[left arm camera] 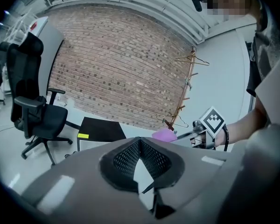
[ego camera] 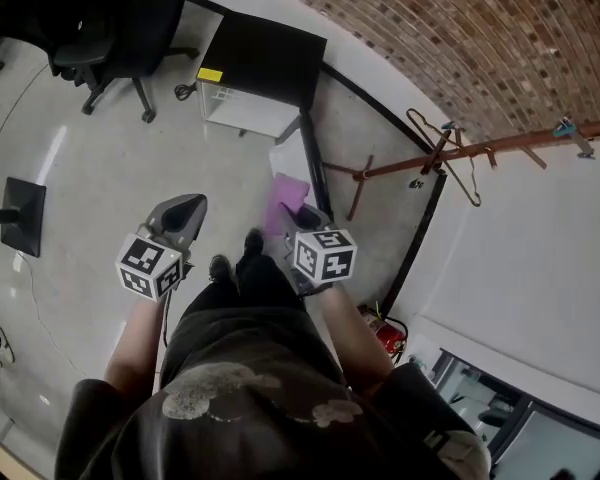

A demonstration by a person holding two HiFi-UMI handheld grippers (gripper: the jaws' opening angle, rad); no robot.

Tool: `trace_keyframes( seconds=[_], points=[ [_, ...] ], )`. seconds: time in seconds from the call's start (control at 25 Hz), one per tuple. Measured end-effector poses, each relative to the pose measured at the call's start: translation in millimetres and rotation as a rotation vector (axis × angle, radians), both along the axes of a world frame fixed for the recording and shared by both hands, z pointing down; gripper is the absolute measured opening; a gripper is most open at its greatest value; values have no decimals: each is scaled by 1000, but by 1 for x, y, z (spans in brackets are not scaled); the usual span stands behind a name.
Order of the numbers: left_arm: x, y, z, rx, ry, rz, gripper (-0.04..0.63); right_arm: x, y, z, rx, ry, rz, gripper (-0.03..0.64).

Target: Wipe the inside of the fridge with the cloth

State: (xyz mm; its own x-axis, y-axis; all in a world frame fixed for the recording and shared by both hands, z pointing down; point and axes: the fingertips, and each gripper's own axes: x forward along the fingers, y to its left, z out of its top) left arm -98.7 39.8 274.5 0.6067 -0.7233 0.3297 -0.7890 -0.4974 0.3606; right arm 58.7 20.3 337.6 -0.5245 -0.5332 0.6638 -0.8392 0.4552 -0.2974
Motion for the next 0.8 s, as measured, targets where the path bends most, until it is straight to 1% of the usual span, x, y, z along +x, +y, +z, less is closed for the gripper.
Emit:
trace_keyframes(
  seconds=[0.12,0.32,0.44,0.52,0.6,0.72,0.8],
  points=[
    [0,-23,11,-18,-8,-1,17,-4,-22,19,-27,-6,7,74],
    [-4,-72,17,-31,-25,-31,17,-17,-74,47,-77,-69,25,74],
    [5,-104,24,-14,-26,4,17,-27,-114,61,-79,-86,4,74],
    [11,-129,32,-11,-51,42,17,-33,-139,72,-86,-89,-11,74],
    [15,-154,42,-17,-65,59,17,-36,-159,85,-100,-93,-13,74],
    [15,-191,60,-25,-52,42,17,-39,-180,108,-133,-101,-17,74],
    [14,-211,73,-16,-30,35,17,-43,-190,125,-156,-107,-32,74]
  ],
)
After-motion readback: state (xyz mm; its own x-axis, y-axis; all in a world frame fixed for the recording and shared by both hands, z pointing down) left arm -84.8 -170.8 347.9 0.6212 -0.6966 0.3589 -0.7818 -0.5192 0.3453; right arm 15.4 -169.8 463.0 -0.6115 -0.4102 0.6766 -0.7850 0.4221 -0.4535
